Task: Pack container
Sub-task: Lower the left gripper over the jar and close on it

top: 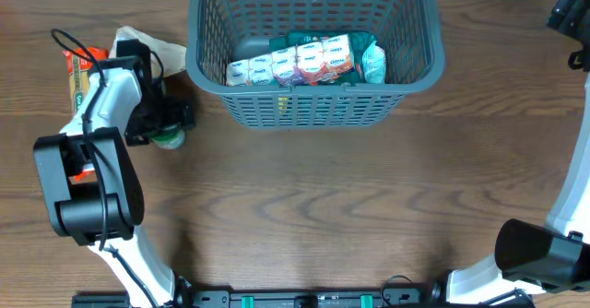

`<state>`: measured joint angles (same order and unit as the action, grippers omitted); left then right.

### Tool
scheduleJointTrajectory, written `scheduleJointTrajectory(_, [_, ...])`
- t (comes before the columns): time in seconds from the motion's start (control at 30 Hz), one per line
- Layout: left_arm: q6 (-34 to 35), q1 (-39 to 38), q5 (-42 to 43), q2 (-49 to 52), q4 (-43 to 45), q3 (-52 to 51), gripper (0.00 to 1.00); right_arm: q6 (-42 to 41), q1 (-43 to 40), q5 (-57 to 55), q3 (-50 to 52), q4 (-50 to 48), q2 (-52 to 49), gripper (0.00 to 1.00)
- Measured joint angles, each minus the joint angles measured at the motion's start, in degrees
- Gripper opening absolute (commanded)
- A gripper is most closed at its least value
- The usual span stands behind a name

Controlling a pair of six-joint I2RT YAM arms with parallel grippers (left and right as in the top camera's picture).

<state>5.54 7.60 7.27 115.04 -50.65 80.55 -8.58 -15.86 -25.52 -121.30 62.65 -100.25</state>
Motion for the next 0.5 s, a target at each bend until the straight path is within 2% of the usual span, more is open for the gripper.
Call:
scheduleJointTrajectory(0.1, [0.0, 0.0, 0.0, 0.0, 0.1, -0.2, 0.96, 0.0, 0.0, 0.0, 0.0, 0.0, 0.0, 0.99])
scheduleJointTrajectory(0.23, [0.1, 0.0, 0.0, 0.0, 0.1, -0.2, 0.78, 0.0, 0.0, 0.0, 0.0, 0.0, 0.0, 0.99])
scheduleJointTrajectory(0.37, [-0.1, 0.0, 0.0, 0.0, 0.2, -0.2, 0.78, 0.0, 0.0, 0.0, 0.0, 0.0, 0.0, 0.99])
scheduleJointTrajectory(0.4, [0.0, 0.0, 0.0, 0.0, 0.2, -0.2, 0.70, 0.0, 0.0, 0.0, 0.0, 0.0, 0.0, 0.99])
scheduleJointTrajectory(0.5, [0.0, 0.0, -0.2, -0.1, 0.4, -0.2, 0.24, 0.0, 0.0, 0.0, 0.0, 0.0, 0.0, 0.99])
